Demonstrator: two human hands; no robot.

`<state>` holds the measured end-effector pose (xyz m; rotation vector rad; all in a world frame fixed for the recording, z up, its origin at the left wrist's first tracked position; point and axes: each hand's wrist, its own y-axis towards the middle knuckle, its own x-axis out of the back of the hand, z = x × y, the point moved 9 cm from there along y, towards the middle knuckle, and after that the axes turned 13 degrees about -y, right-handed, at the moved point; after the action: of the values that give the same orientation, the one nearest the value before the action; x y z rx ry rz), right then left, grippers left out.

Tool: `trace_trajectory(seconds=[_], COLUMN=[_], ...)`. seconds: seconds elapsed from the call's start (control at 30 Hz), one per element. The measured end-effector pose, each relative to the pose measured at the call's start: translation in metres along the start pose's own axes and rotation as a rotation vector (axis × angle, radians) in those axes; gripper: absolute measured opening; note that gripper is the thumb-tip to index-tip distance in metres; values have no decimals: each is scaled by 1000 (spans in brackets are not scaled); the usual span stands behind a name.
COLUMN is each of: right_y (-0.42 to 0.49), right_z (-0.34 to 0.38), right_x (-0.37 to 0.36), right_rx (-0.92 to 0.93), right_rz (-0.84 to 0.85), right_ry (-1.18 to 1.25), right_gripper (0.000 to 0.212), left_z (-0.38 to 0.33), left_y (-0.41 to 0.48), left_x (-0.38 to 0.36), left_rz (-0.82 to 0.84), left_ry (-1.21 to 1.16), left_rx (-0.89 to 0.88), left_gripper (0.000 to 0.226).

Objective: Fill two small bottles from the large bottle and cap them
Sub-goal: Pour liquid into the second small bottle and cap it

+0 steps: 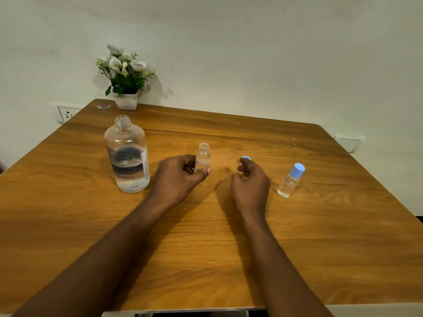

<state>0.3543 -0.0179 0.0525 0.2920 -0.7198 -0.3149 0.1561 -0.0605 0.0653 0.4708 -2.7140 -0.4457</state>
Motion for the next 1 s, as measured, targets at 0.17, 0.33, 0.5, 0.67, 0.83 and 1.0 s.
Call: trace_trajectory(seconds=[0.17, 0.33, 0.5, 0.67, 0.83, 1.0], right_y=[30, 50, 53, 32, 14, 2], right_z=[-26, -31, -25, 3, 36, 55], right_x=[6, -10, -15, -11, 2, 5], right_rx=[-145, -132, -93, 95, 317, 486], right_rz=[-70, -27, 2, 107, 212, 333], right_ry=[-178, -340, -317, 34, 86, -76], right_gripper=[40, 45, 26, 19, 40, 47], left_z=[-3, 0, -3, -5, -7, -8], left_y=[-2, -2, -4, -5, -6, -7], left_x=[-2, 0, -5, -7, -8, -14], left_rz=[18, 9, 38, 47, 71, 121], left_ry=[41, 50, 59, 90, 115, 192], left_rx=[-43, -55, -82, -97, -122, -126], left_gripper=[21, 27, 29, 33, 34, 30])
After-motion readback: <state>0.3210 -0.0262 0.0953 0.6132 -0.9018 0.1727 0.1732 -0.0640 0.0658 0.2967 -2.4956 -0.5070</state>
